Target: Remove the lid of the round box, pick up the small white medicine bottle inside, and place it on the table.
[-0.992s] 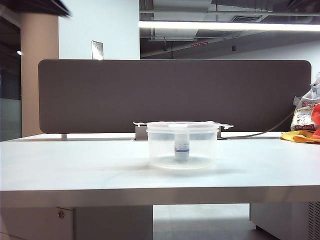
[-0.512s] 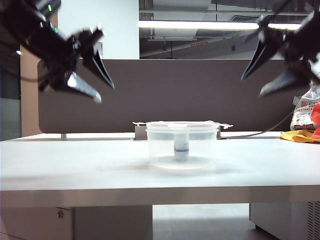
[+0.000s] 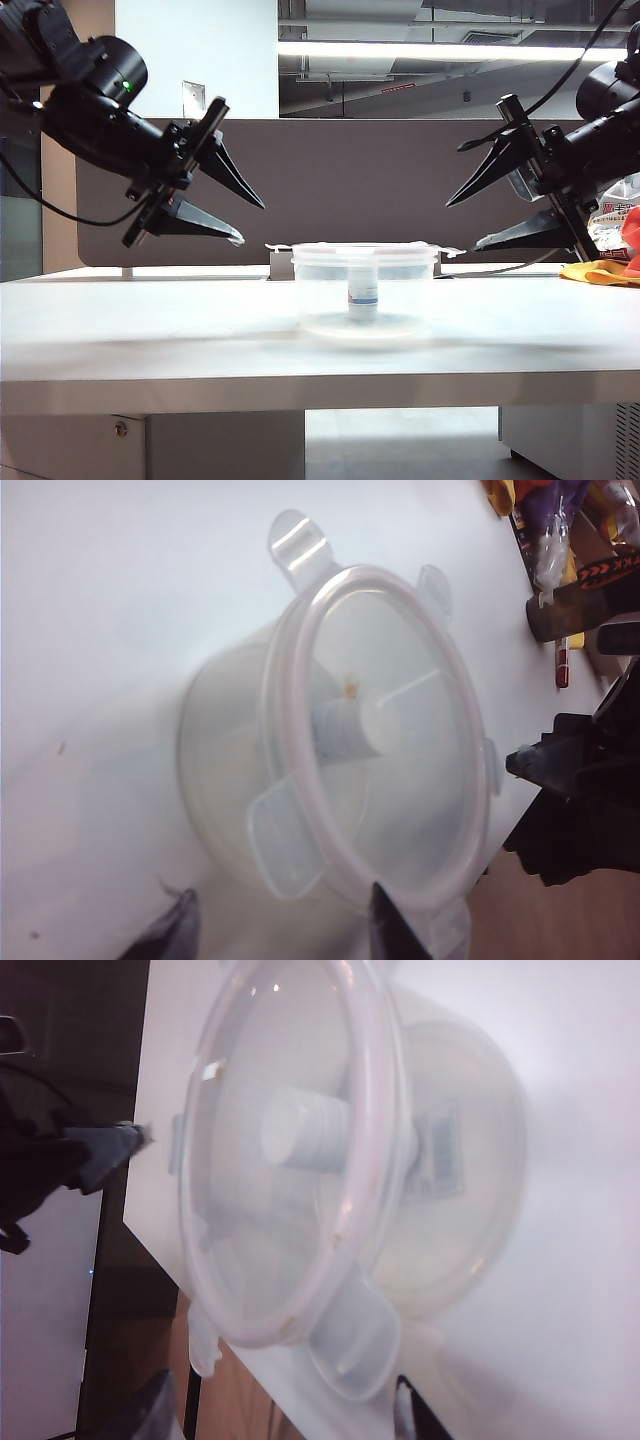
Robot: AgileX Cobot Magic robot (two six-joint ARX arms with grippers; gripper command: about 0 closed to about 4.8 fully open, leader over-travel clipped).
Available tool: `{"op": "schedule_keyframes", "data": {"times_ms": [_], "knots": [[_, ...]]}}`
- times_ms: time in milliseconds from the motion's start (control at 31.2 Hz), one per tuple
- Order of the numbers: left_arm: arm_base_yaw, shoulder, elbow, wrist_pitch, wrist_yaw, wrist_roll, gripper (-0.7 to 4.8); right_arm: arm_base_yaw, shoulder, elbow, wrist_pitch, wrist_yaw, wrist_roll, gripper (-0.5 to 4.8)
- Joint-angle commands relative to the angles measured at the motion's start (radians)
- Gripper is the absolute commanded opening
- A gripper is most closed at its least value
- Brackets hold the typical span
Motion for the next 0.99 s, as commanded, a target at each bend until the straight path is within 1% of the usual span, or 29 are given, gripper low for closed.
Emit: {"op": "schedule_keyframes", "data": {"times_ms": [32, 128, 224, 320, 416, 512, 576, 640, 800, 864, 896, 992], "knots": [[-0.003, 0.015, 0.002, 0.031, 0.014, -0.012, 2.14, 0.004, -0.003, 0.002, 0.021, 0.019, 0.019, 2.69], [-0.005, 0.032, 0.002, 0.045, 0.019, -0.023, 2.14, 0.006, -0.003, 0.002, 0.022, 0.054, 0.019, 2.6], [-0.006, 0.045, 0.002, 0.057, 0.026, -0.034, 2.05, 0.011, -0.002, 0.002, 0.039, 0.055, 0.019, 2.59], [-0.007, 0.053, 0.002, 0.061, 0.03, -0.035, 2.05, 0.011, 0.001, 0.002, 0.052, 0.055, 0.023, 2.23], [-0.015, 0.063, 0.002, 0.073, 0.039, -0.039, 2.04, 0.012, 0.007, 0.002, 0.055, 0.055, 0.023, 2.2], [-0.024, 0.076, 0.002, 0.099, 0.049, -0.055, 1.69, 0.012, 0.013, 0.002, 0.056, 0.055, 0.023, 2.2], [-0.029, 0.078, 0.002, 0.109, 0.051, -0.056, 1.69, 0.012, 0.015, 0.002, 0.056, 0.055, 0.023, 2.2], [-0.041, 0.082, 0.002, 0.116, 0.047, -0.056, 1.45, 0.012, 0.015, 0.002, 0.056, 0.055, 0.023, 2.2], [-0.042, 0.087, 0.003, 0.127, 0.044, -0.058, 1.35, 0.012, 0.015, 0.002, 0.056, 0.055, 0.023, 2.2], [-0.042, 0.088, 0.003, 0.127, 0.043, -0.056, 0.65, 0.012, 0.015, 0.002, 0.056, 0.055, 0.023, 2.2], [-0.042, 0.089, 0.003, 0.127, 0.043, -0.056, 0.46, 0.012, 0.015, 0.002, 0.056, 0.055, 0.023, 2.2], [-0.043, 0.089, 0.003, 0.131, 0.043, -0.056, 0.45, 0.012, 0.015, 0.002, 0.055, 0.055, 0.023, 2.2]]}}
